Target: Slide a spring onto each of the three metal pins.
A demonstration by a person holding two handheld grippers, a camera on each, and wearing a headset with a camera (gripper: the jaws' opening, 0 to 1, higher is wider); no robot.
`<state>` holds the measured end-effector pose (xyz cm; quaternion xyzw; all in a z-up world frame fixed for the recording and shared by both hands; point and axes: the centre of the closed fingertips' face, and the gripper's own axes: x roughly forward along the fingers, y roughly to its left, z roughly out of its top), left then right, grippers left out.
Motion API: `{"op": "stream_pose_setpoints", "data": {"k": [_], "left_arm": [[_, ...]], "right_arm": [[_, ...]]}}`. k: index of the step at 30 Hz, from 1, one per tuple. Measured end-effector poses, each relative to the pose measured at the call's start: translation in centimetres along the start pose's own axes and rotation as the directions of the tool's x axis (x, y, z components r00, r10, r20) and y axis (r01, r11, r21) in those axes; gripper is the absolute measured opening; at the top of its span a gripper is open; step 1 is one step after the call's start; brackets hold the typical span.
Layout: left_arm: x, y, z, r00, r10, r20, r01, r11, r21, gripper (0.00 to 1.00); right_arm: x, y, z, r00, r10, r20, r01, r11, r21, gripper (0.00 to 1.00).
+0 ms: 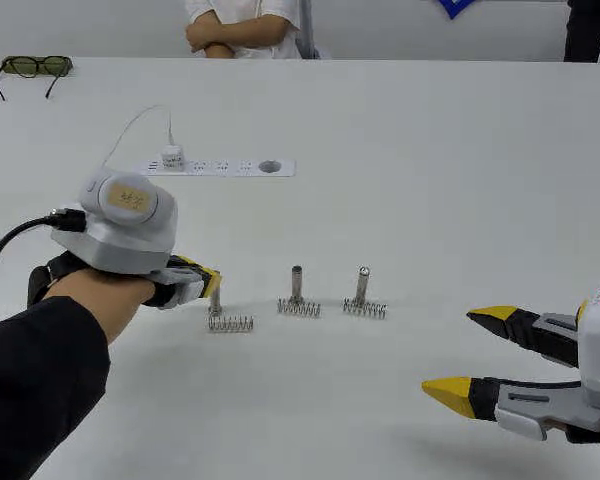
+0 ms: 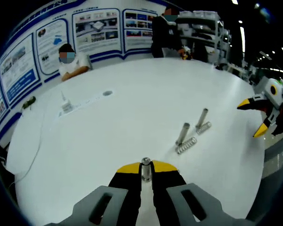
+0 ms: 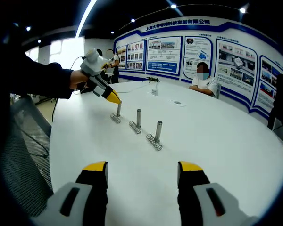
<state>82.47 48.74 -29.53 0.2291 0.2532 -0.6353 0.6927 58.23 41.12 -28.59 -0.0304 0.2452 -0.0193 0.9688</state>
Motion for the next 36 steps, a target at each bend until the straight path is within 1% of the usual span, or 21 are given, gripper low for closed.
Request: {"op": "stream_pose_setpoints", "data": {"k": [2,6,11,15,24,27,30,34,36], "left_arm": [[-0.1,0.08,-0.1,0.9999,0.005,0.015,-0.005,1.0,-0.008,0.07],[-0.29,-0.1,-0.3,0.998,0.016,0.062,-0.015,1.0,-0.009,0.07],[-0.39,-0.06,-0.37,0.9942,0.027,0.105,-0.025,1.0,-0.014,0.07],[-0.42,-0.06,-0.4,0.9909,0.032,0.131,-0.029,0.999,-0.022,0.07],[-0.53,-0.2,-0.41,0.9874,0.028,0.156,-0.028,1.0,0.001,0.08],[-0.54,-0.13,-0.43,0.9873,0.029,0.156,-0.032,0.999,0.016,0.08],[-0.49,-0.1,-0.73,0.9892,0.03,0.144,-0.035,0.999,0.028,0.07],[-0.5,0.08,-0.87,0.989,0.034,0.144,-0.037,0.999,0.017,0.12],[-0.47,0.14,-1.0,0.9896,0.034,0.14,-0.037,0.999,0.014,0.12]], "right_arm": [[0.03,0.08,0.03,1.0,0.001,0.0,-0.001,1.0,0.0,0.61],[0.08,0.17,0.06,1.0,0.003,-0.002,-0.003,1.0,-0.001,0.61],[0.2,0.32,0.04,1.0,0.007,-0.006,-0.007,1.0,-0.003,0.61],[0.25,0.38,0.03,0.9999,0.01,-0.007,-0.01,1.0,-0.003,0.61],[0.22,0.34,-0.11,0.9999,0.006,-0.01,-0.006,1.0,-0.001,0.61],[0.21,0.34,-0.13,0.9999,0.006,-0.012,-0.006,1.0,-0.001,0.61],[0.19,0.3,-0.1,0.9999,0.005,-0.012,-0.005,1.0,-0.001,0.61],[0.21,0.29,-0.13,0.9999,0.004,-0.012,-0.004,1.0,-0.001,0.61],[0.23,0.33,-0.18,0.9999,0.005,-0.013,-0.005,1.0,-0.001,0.61]]}}
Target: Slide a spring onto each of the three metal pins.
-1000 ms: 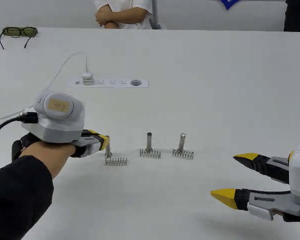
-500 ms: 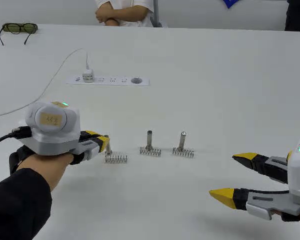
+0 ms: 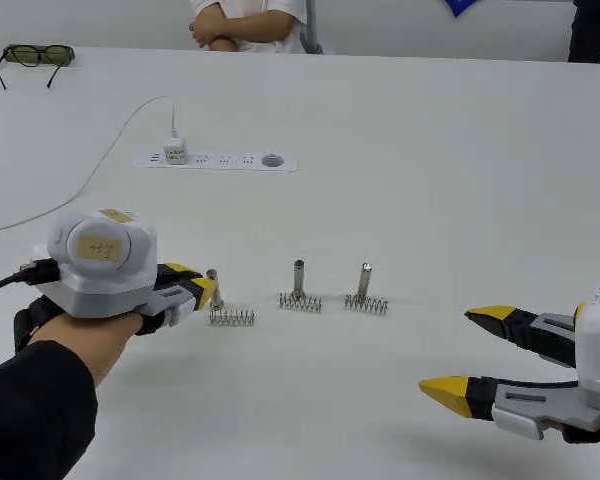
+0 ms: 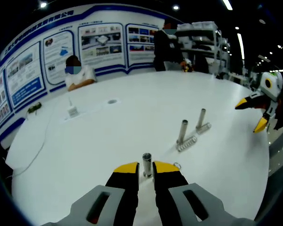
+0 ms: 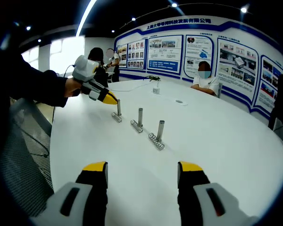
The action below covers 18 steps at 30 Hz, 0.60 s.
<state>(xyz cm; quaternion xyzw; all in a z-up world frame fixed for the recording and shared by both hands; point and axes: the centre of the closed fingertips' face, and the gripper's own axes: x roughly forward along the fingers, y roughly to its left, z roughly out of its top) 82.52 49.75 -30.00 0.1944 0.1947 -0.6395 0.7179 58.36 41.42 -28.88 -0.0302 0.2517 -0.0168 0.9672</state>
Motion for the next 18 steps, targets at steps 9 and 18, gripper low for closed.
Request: {"op": "stream_pose_setpoints", "data": {"k": [9,18], "left_arm": [[0.2,-0.4,-1.0,0.9993,-0.022,-0.03,0.022,1.0,-0.006,0.16],[0.1,-1.1,-2.4,0.9946,-0.079,-0.067,0.08,0.997,0.01,0.2]], "right_arm": [[-0.1,0.0,0.0,1.0,-0.001,-0.002,0.001,1.0,-0.001,0.61],[0.0,0.0,-0.1,1.0,0.001,-0.006,-0.001,1.0,-0.004,0.61]]}}
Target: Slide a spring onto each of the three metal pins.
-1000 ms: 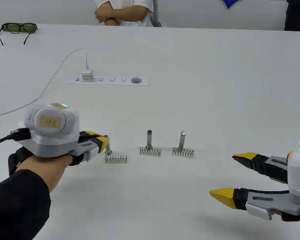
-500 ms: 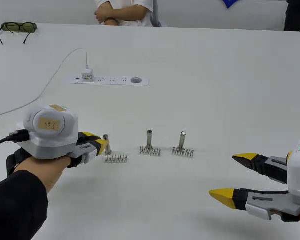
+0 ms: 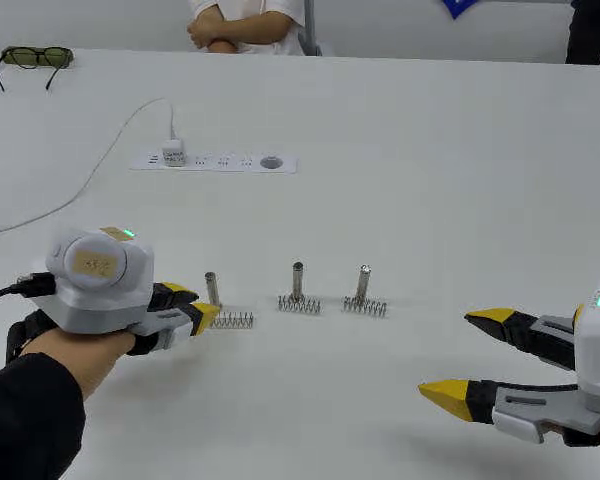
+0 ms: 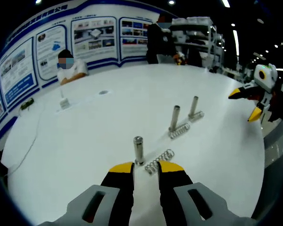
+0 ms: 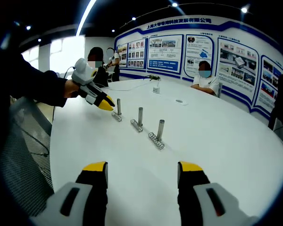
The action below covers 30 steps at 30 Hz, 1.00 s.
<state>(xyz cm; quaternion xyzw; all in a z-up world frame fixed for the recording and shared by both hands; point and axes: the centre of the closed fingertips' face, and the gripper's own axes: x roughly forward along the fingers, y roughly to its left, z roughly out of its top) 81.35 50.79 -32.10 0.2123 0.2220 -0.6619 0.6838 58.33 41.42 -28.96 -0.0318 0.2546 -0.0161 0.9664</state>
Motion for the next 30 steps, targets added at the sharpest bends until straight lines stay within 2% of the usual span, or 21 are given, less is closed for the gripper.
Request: {"op": "stream_pose_setpoints", "data": {"k": [6,13,24,27,30], "left_arm": [[0.7,-0.5,-0.9,0.9993,-0.027,-0.026,0.026,1.0,-0.004,0.2],[1.0,-1.1,-1.3,0.9982,-0.049,-0.035,0.049,0.999,-0.012,0.2],[0.4,-3.2,-1.8,0.9921,-0.111,-0.058,0.112,0.994,0.017,0.14],[0.3,-2.7,-1.9,0.9941,-0.088,-0.064,0.09,0.995,0.035,0.16],[0.4,-2.3,-1.9,0.9951,-0.077,-0.061,0.079,0.997,0.022,0.16]], "right_arm": [[0.0,0.0,0.1,1.0,0.003,-0.003,-0.003,1.0,-0.005,0.61],[-0.1,-0.1,-0.1,1.0,-0.003,-0.009,0.003,1.0,-0.006,0.61],[0.0,0.1,-0.3,0.9999,-0.001,-0.012,0.001,1.0,-0.005,0.61],[0.0,0.1,-0.3,0.9999,-0.001,-0.011,0.001,1.0,-0.003,0.61],[0.1,0.2,-0.3,0.9999,0.002,-0.012,-0.002,1.0,-0.003,0.61]]}}
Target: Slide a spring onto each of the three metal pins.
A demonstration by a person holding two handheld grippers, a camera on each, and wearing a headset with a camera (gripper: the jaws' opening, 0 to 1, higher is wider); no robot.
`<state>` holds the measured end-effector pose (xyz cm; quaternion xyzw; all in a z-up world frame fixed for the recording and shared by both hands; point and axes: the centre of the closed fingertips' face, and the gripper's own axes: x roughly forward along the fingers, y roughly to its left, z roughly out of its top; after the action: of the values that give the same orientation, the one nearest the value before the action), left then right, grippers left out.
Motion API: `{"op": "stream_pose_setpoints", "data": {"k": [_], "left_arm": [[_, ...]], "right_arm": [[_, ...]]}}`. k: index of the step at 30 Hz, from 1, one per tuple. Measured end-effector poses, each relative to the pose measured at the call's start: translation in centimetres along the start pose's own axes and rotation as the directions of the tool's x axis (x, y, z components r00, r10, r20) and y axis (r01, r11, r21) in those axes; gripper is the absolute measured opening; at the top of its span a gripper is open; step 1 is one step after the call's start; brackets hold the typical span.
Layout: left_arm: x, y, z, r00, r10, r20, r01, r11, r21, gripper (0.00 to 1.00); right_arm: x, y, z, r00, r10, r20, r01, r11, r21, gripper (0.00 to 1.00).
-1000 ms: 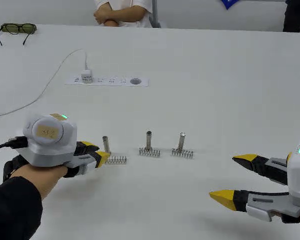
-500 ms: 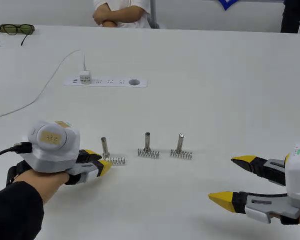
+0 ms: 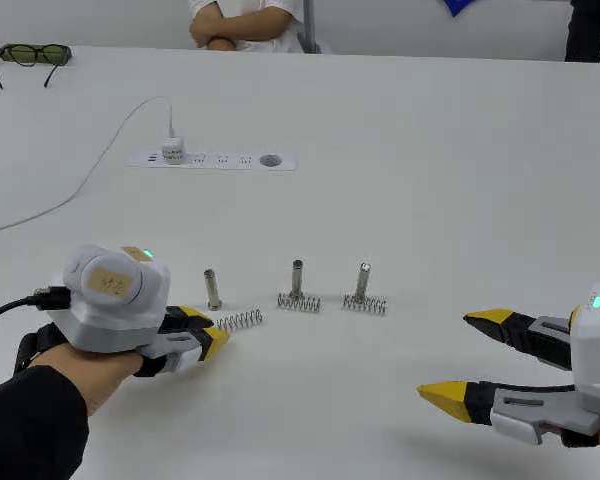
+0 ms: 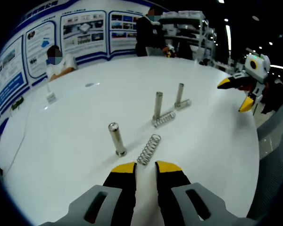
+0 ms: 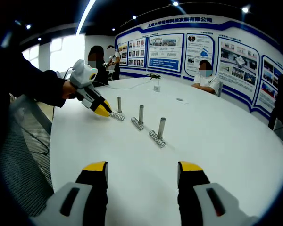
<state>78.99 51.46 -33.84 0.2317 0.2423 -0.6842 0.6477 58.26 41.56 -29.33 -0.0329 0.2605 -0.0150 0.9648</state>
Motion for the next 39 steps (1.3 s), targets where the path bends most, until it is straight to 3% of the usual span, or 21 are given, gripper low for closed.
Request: {"op": "stream_pose_setpoints", "data": {"k": [10,27,30,39], "left_arm": [[1.4,-0.1,0.5,0.9999,-0.012,0.006,0.011,0.999,0.037,0.23],[1.6,-0.3,0.3,0.9997,-0.006,-0.025,0.008,0.995,0.099,0.11],[1.5,-0.3,0.2,0.9994,-0.012,-0.031,0.014,0.996,0.086,0.11],[-0.1,-2.1,1.8,0.9965,-0.081,0.02,0.078,0.989,0.122,0.1]], "right_arm": [[0.0,0.1,-0.1,1.0,0.0,-0.004,0.0,1.0,0.003,0.61],[0.1,0.1,-0.1,1.0,0.0,-0.003,0.0,1.0,0.004,0.61],[0.1,0.4,0.1,1.0,0.004,-0.001,-0.004,1.0,-0.002,0.61],[0.1,0.8,1.5,0.9994,0.027,0.022,-0.026,1.0,-0.013,0.59]]}}
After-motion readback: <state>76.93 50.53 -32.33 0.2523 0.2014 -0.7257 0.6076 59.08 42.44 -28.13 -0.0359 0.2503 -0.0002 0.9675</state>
